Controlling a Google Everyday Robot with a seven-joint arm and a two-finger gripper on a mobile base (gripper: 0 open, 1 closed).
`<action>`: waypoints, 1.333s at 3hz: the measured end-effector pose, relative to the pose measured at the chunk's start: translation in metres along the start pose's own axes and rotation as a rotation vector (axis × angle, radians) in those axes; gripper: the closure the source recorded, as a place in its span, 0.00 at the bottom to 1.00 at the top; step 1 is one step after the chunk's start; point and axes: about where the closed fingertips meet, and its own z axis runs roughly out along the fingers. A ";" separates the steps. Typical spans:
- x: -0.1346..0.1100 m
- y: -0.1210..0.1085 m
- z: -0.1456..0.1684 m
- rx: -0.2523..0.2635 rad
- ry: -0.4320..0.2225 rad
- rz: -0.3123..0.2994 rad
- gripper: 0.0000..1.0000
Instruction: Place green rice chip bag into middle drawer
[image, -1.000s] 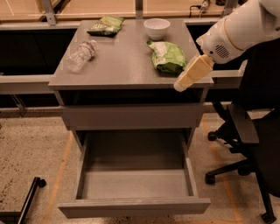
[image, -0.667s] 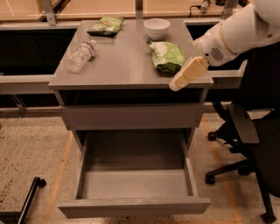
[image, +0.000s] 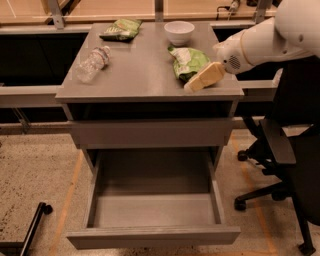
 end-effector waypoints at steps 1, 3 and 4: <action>0.001 -0.002 0.003 0.001 -0.003 0.005 0.00; -0.007 -0.011 0.023 0.006 -0.134 0.089 0.00; -0.012 -0.027 0.049 -0.002 -0.179 0.115 0.00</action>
Offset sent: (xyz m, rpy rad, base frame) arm 0.0017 -0.0033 -0.0036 0.0529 0.0009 -0.0274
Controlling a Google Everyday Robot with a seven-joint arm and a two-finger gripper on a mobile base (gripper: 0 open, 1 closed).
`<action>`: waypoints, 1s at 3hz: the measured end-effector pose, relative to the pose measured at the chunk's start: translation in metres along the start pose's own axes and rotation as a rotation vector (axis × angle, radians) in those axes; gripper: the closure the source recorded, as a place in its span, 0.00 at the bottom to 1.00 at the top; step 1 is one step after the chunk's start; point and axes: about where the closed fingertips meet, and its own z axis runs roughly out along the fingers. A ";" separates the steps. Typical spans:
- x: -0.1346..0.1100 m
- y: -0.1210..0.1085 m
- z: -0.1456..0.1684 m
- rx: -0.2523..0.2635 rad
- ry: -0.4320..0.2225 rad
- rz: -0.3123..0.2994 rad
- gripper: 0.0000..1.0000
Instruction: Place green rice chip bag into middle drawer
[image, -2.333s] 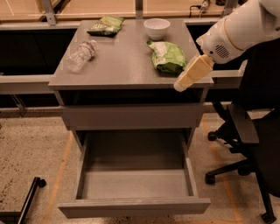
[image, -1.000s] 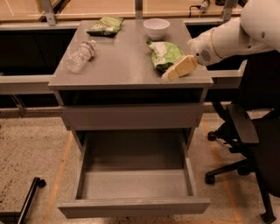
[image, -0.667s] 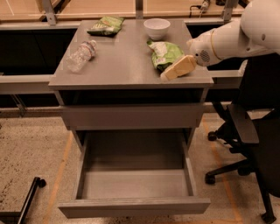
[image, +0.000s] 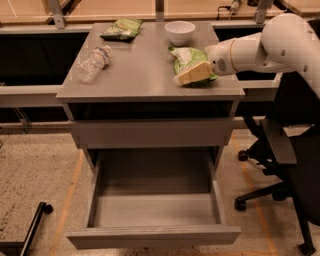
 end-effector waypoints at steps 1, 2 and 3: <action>0.000 -0.019 0.028 0.030 -0.033 0.030 0.00; 0.006 -0.051 0.056 0.119 -0.021 0.032 0.00; 0.015 -0.068 0.063 0.178 0.005 0.038 0.00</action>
Offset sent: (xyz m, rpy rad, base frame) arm 0.1009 -0.0011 -0.0348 -0.0123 -0.0724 -0.1849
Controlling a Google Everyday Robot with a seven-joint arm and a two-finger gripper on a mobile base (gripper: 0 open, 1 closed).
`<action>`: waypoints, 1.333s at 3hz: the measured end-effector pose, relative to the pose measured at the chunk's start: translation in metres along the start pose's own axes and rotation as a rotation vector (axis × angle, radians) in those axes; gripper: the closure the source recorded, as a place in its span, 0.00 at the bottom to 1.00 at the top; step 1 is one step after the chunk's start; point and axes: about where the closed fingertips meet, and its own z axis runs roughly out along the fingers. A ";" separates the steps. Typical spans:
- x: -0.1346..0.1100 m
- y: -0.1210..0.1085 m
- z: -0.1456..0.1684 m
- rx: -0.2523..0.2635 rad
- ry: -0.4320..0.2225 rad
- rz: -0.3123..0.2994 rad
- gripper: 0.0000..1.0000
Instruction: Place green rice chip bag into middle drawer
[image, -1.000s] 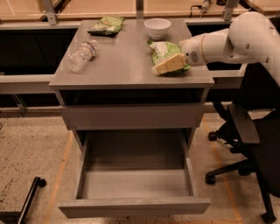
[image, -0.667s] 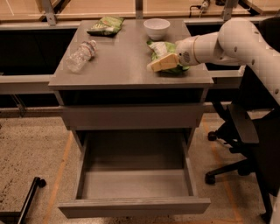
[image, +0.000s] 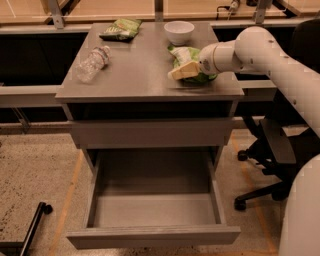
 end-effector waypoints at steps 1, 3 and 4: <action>0.008 -0.004 -0.007 0.048 0.021 -0.002 0.18; 0.019 0.007 -0.027 0.082 0.044 -0.010 0.65; 0.020 0.012 -0.031 0.079 0.049 -0.019 0.88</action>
Offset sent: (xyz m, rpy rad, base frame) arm -0.0318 -0.0296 -0.0079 -0.0656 -0.0047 -0.1063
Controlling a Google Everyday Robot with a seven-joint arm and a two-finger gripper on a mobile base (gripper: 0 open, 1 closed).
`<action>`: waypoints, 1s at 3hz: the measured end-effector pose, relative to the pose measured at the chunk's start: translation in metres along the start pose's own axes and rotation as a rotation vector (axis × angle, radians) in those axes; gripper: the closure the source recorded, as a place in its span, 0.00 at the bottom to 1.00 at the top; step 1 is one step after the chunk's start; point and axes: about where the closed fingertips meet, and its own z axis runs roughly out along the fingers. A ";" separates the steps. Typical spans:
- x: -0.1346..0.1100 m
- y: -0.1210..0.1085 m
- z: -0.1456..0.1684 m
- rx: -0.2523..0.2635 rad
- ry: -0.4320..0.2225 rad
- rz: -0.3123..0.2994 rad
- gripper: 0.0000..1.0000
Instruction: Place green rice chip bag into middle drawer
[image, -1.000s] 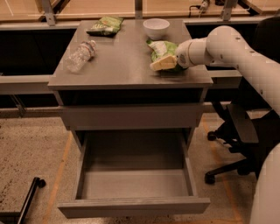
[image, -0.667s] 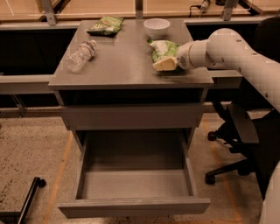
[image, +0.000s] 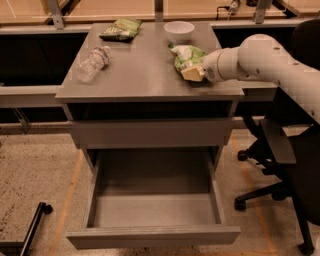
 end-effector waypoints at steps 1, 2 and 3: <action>-0.012 0.009 -0.014 -0.028 -0.040 -0.005 1.00; -0.046 0.025 -0.043 -0.107 -0.103 -0.064 1.00; -0.074 0.055 -0.105 -0.189 -0.111 -0.187 1.00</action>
Offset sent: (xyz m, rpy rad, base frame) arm -0.0695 0.0311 0.1032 0.0439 -0.1057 0.3014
